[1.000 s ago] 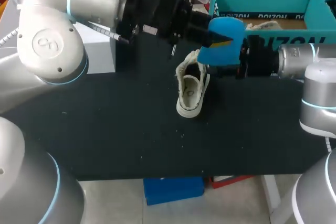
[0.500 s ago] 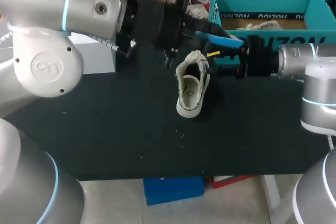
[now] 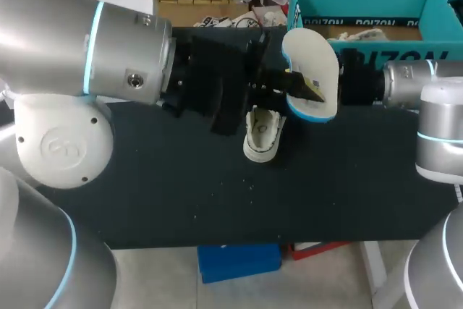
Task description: Take the shoe out of the shoebox, open the shoe tongue, remove and reinsert the insole, then place the shoe into the shoebox
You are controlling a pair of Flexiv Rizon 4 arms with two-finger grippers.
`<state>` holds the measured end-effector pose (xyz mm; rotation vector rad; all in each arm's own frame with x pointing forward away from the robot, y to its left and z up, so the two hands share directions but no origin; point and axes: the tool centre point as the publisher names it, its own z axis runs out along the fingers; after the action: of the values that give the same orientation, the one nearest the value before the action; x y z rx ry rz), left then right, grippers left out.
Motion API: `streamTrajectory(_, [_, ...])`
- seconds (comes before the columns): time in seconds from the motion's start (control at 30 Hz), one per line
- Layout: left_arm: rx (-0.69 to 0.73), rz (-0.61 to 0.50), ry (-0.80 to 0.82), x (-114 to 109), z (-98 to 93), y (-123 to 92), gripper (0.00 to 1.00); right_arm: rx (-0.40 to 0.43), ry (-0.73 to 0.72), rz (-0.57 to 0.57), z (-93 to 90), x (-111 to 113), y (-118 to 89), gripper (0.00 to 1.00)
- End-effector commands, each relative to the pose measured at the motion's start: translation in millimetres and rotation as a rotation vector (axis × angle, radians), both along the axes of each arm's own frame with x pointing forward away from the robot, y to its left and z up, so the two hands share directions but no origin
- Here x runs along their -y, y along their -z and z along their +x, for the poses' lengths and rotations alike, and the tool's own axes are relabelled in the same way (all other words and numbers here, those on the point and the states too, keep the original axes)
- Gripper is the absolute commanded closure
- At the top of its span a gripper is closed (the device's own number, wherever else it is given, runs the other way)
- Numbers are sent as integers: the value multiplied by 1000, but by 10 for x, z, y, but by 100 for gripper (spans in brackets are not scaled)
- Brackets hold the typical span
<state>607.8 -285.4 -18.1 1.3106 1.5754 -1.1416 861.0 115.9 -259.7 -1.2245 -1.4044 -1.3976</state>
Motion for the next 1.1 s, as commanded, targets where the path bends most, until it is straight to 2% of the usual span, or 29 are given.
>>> streamTrajectory(0.03, [55, -121, -30, -298, -199, 434, 100, 0, 2, -1, 0, -14, 5, 0])
streamTrajectory(0.37, [97, -173, -47, -419, -362, 862, 100, 0, 2, -1, 0, -14, 5, 0])
streamTrajectory(0.7, [34, -174, -95, -587, -427, 1379, 100, 0, 2, -1, 0, -14, 5, 0])
streamTrajectory(0.9, [15, -178, -112, -663, -430, 1598, 100, 0, 2, -1, 0, -14, 5, 0])
streamTrajectory(0.97, [43, -205, -125, -682, -439, 1647, 100, 0, 2, -1, 0, -14, 5, 0])
streamTrajectory(1.1, [80, -186, -141, -716, -425, 1713, 100, 0, 2, -1, 0, -14, 5, 0])
